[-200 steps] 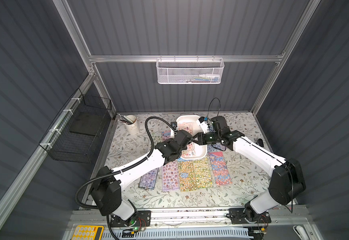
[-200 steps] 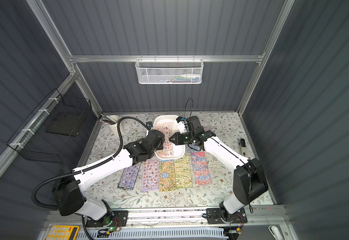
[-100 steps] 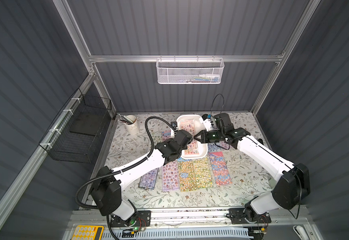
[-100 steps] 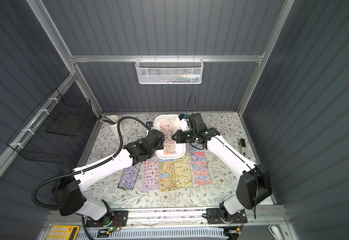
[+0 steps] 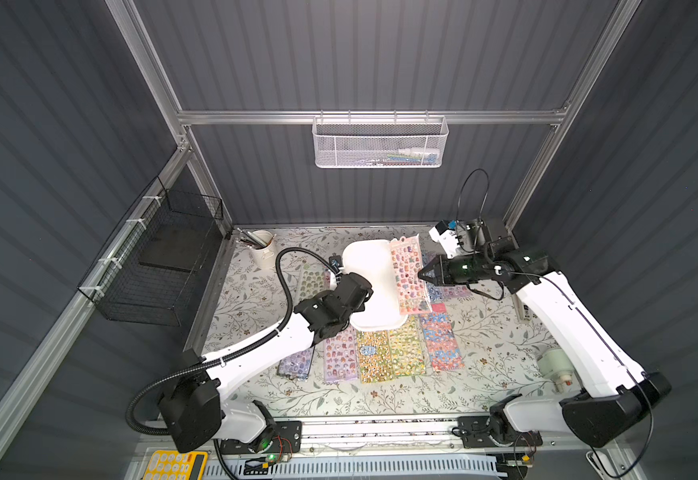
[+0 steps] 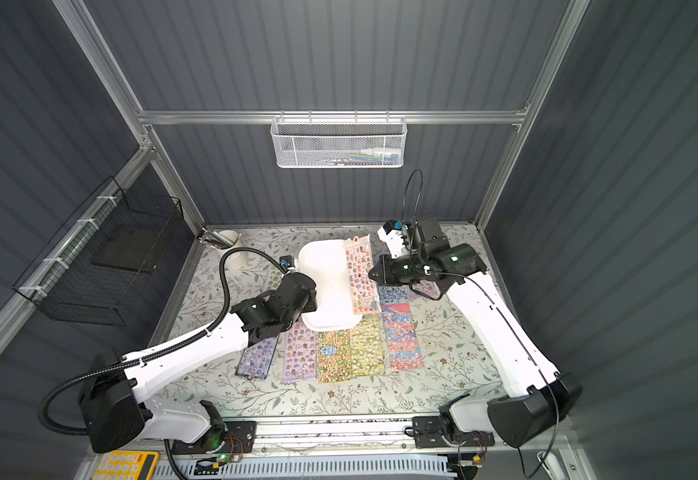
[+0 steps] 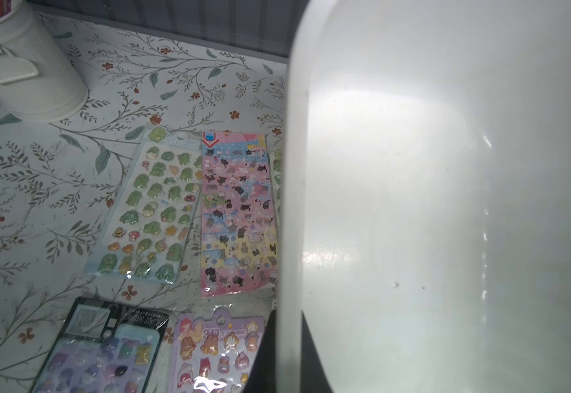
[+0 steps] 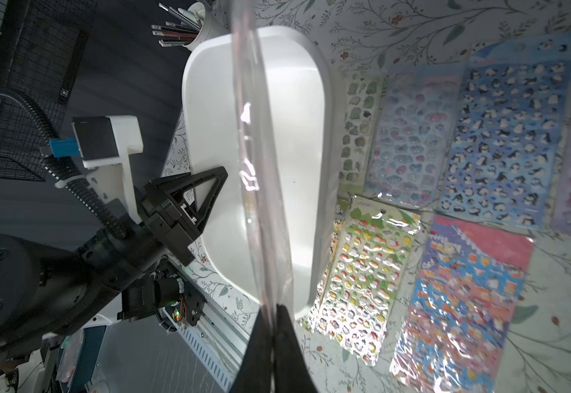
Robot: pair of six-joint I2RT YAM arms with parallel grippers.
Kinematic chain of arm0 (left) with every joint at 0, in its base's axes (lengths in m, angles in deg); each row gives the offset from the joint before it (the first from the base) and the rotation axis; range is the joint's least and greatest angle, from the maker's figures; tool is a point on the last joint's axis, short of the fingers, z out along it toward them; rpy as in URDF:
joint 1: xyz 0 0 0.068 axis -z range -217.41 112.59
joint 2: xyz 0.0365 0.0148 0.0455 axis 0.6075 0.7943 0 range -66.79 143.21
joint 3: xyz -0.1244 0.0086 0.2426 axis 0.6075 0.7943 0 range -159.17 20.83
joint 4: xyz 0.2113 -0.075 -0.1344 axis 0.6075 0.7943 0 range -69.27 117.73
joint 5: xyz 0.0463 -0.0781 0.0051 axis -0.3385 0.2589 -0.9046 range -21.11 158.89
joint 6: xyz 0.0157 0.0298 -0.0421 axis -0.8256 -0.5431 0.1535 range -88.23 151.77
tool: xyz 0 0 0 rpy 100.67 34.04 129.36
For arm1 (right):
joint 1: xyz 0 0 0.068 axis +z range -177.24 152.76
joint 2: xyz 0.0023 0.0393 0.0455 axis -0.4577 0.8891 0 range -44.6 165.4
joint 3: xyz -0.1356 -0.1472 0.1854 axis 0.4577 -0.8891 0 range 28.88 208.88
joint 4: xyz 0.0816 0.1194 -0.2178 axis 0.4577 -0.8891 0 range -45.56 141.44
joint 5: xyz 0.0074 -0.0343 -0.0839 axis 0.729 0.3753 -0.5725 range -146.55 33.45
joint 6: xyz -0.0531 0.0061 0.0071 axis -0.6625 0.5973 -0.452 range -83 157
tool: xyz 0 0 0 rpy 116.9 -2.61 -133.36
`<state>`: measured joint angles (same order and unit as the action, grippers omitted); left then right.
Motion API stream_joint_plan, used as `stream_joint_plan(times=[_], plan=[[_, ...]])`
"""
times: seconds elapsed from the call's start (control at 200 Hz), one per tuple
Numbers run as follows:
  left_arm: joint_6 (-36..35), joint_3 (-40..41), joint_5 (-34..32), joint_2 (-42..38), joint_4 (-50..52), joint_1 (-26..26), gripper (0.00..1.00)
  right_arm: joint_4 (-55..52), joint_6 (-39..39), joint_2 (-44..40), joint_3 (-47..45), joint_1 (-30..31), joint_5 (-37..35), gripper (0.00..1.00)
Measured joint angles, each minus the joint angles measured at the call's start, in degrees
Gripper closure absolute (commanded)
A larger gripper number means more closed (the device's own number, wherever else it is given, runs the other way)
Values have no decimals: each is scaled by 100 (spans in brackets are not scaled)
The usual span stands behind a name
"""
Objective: Take the stickers out of the storage box
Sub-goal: Pick up the sticker from the storage box, then place the sticker at the center of the board.
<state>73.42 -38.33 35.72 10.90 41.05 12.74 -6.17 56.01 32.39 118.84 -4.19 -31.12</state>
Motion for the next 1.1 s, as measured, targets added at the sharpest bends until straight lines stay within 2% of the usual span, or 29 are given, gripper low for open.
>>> stream_joint_plan(times=[0.29, 0.55, 0.725, 0.8, 1.101], plan=[[149, 898, 149, -1213, 175, 0, 100, -1663, -153, -13, 275, -227, -643, 94], [149, 1373, 295, -2068, 229, 0, 100, -2472, -221, 560, 282, -588, -1589, 94], [140, 1582, 472, -2223, 275, 0, 100, -2524, -501, 1056, 155, -1082, -2000, 96], [125, 1672, 514, -2306, 282, 0, 100, -2470, -638, 1217, 17, -1309, -2081, 94], [90, 1947, 658, -2555, 234, 0, 100, -1770, -1263, 1554, -636, -1788, -1825, 92]])
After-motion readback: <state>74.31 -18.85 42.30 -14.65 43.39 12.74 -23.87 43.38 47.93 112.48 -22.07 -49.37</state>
